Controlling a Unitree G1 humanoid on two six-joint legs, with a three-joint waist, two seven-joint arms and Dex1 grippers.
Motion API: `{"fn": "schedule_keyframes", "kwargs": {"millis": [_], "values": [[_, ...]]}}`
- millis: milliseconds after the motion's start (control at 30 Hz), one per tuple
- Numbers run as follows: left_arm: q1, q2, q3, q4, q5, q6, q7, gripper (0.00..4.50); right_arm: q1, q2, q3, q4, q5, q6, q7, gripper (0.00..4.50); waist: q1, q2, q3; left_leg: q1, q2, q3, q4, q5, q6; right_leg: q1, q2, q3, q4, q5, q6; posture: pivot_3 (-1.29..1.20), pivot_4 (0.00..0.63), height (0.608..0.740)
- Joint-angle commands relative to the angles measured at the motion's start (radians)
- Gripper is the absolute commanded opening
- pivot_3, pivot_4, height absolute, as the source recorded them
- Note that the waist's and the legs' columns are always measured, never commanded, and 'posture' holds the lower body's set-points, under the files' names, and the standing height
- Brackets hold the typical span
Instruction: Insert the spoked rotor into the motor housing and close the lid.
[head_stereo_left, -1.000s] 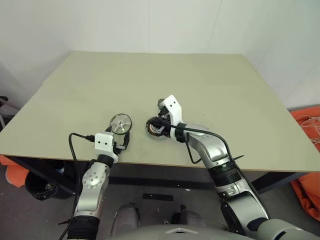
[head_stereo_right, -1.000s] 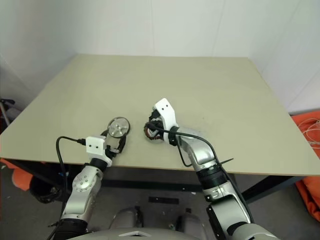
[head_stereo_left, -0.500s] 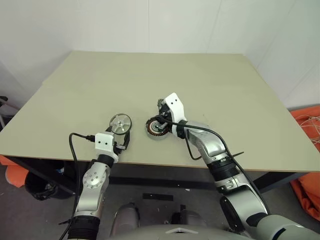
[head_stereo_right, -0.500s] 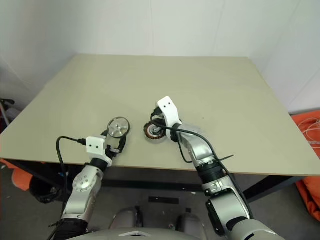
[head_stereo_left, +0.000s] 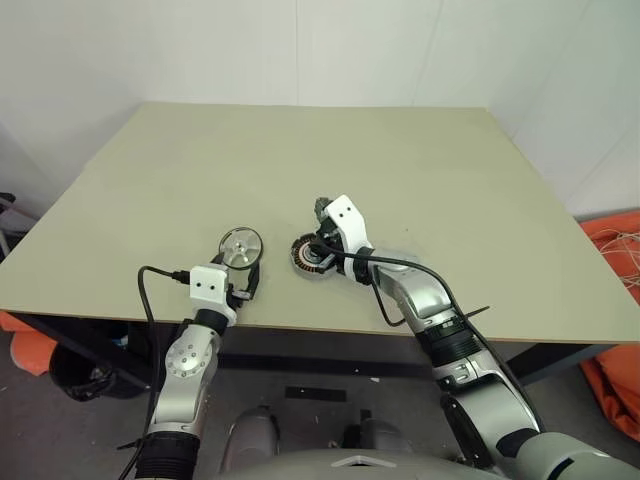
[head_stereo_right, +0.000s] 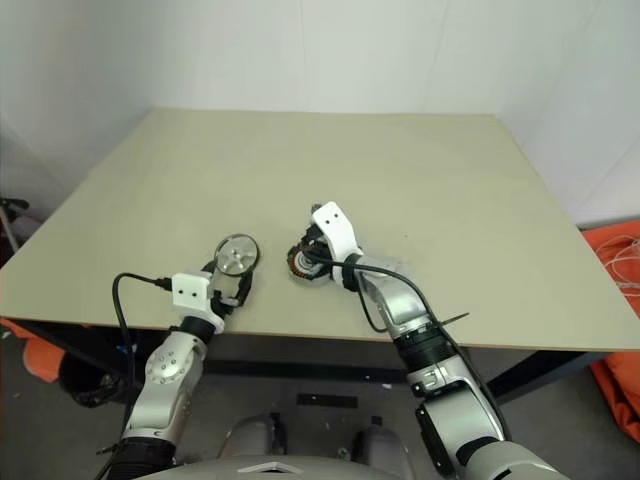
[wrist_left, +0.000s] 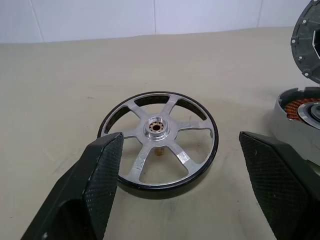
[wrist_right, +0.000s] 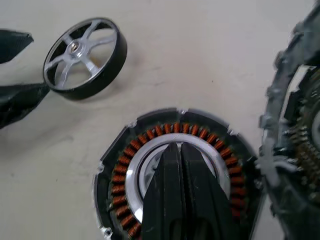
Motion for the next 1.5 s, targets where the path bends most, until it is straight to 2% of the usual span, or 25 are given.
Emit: {"fn": "schedule_keyframes", "kwargs": {"millis": [33,400,600,700,900,1100,1267,1500], "values": [[-0.002,0.003,0.0,-0.037,-0.007,-0.015,-0.003,3.93,-0.002,-0.005,0.015,-0.049,-0.002,0.004,0.017,0.04,0.0,0.0,0.0,0.0,0.0,0.0,0.0,0.0,0.0,0.0,0.0,0.0,0.0,0.0,0.0,0.0,0.0,0.74],[-0.003,0.001,-0.001,-0.038,-0.008,-0.011,-0.001,3.93,0.003,-0.014,0.004,-0.064,0.0,0.005,0.007,0.04,0.0,0.0,0.0,0.0,0.0,0.0,0.0,0.0,0.0,0.0,0.0,0.0,0.0,0.0,0.0,0.0,0.0,0.74],[-0.001,-0.002,-0.001,-0.04,-0.007,-0.011,0.003,3.93,-0.011,0.007,-0.094,-0.084,0.026,-0.091,-0.066,0.04,0.0,0.0,0.0,0.0,0.0,0.0,0.0,0.0,0.0,0.0,0.0,0.0,0.0,0.0,0.0,0.0,0.0,0.74],[0.001,-0.004,0.003,-0.041,-0.006,-0.015,0.01,3.93,0.013,-0.016,-0.139,-0.152,0.07,-0.092,-0.031,0.04,0.001,0.0,0.0,0.0,0.0,0.0,0.0,0.0,0.0,0.0,0.0,0.0,0.0,0.0,0.0,0.0,0.0,0.74],[0.006,-0.008,0.025,-0.051,-0.018,-0.001,0.032,3.93,0.054,-0.049,-0.148,-0.209,0.091,-0.066,-0.014,0.04,0.001,0.0,0.0,0.0,0.0,0.0,0.0,0.0,0.0,0.0,0.0,0.0,0.0,0.0,0.0,0.0,0.0,0.74],[0.065,0.012,0.042,-0.113,-0.114,0.041,-0.037,3.93,0.087,-0.067,-0.149,-0.241,0.108,-0.046,0.003,0.04,0.001,0.0,0.0,0.001,0.0,0.0,0.0,0.0,0.0,0.0,0.0,0.0,0.0,0.0,0.0,0.0,0.0,0.74],[0.112,0.028,0.034,-0.138,-0.194,0.079,-0.128,3.93,0.112,-0.094,-0.149,-0.311,0.218,0.014,0.122,0.04,0.002,0.0,0.0,0.0,0.0,0.0,0.0,0.0,0.0,0.0,0.0,0.0,0.0,0.0,0.0,0.0,0.0,0.74],[0.113,0.022,0.046,-0.138,-0.25,0.17,-0.142,3.93,0.127,-0.143,-0.155,-0.395,0.326,0.11,0.202,0.04,0.002,0.0,0.0,0.002,0.0,0.0,0.0,0.0,0.0,0.002,0.0,0.0,0.0,0.0,0.0,0.0,0.0,0.74]]}}
